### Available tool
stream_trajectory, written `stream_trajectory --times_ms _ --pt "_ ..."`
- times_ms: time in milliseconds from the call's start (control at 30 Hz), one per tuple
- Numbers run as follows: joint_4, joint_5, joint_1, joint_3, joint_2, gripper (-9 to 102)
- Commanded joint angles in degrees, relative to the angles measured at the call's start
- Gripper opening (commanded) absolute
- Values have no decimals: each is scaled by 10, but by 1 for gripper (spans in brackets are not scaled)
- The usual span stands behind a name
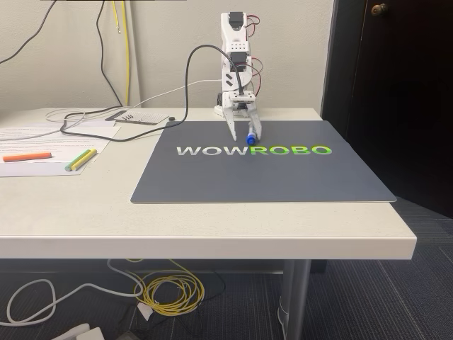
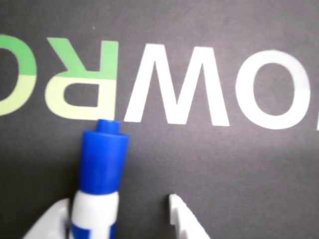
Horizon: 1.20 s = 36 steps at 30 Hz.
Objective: Pick up the blue marker.
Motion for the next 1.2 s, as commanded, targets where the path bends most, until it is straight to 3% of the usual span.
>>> stream_trajectory --times_ms 0,600,1167 --pt "-5 -3 4 5 -4 22" --pt "-16 -3 3 11 0 6" --pt "5 18 -8 11 50 5"
